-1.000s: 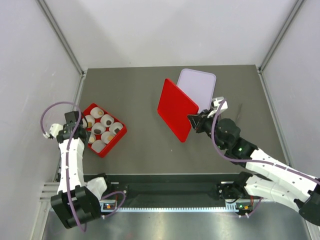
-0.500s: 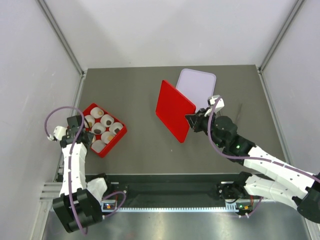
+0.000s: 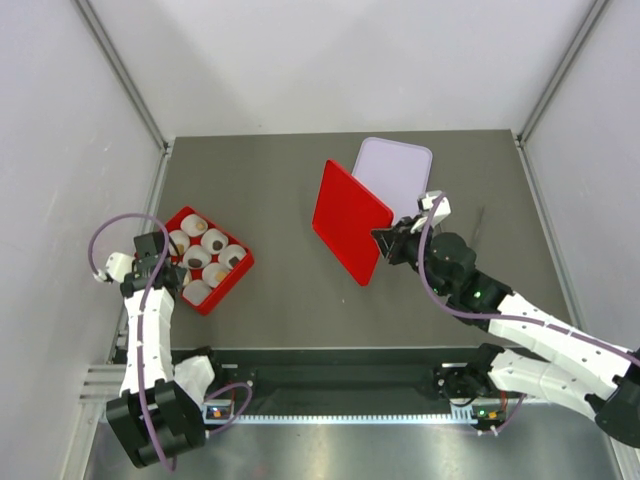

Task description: Pack the chocolate

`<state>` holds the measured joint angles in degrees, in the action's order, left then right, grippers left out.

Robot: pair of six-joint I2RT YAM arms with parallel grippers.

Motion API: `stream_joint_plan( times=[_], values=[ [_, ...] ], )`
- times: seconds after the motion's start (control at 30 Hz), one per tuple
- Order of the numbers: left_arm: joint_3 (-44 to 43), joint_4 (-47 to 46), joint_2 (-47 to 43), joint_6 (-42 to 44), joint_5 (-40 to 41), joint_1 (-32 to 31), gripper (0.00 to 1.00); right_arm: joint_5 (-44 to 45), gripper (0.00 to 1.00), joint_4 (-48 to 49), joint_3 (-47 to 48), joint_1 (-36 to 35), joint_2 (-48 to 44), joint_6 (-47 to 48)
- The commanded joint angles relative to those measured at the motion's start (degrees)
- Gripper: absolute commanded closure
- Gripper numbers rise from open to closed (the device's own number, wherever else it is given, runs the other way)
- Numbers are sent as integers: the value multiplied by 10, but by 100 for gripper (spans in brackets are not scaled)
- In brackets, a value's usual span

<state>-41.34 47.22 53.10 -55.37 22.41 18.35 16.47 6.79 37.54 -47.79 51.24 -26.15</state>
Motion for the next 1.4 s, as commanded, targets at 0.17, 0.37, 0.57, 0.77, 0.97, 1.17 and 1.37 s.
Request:
stream_joint_plan(
  times=[0.17, 0.37, 0.57, 0.77, 0.97, 1.17, 1.37],
  values=[
    [43, -43, -30, 1, -21, 4, 39, 6, 100, 36, 15, -9, -15, -5],
    [36, -32, -11, -7, -23, 5, 45, -1, 100, 30, 17, -8, -20, -7],
    [41, -34, 0, -7, -39, 4, 53, -2, 100, 17, 39, -9, 7, -16],
    [58, -53, -4, 4, -71, 3, 61, 5, 100, 22, 32, -9, 6, -40],
    [63, -70, -6, 25, -106, 4, 79, 8, 100, 9, 53, -13, 28, -39],
    [68, -78, -5, 45, -141, 3, 92, 15, 100, 9, 68, -22, 55, -43],
    [69, -90, -7, 57, -175, 2, 100, 17, 100, 18, 105, -36, 116, -36]
  ],
)
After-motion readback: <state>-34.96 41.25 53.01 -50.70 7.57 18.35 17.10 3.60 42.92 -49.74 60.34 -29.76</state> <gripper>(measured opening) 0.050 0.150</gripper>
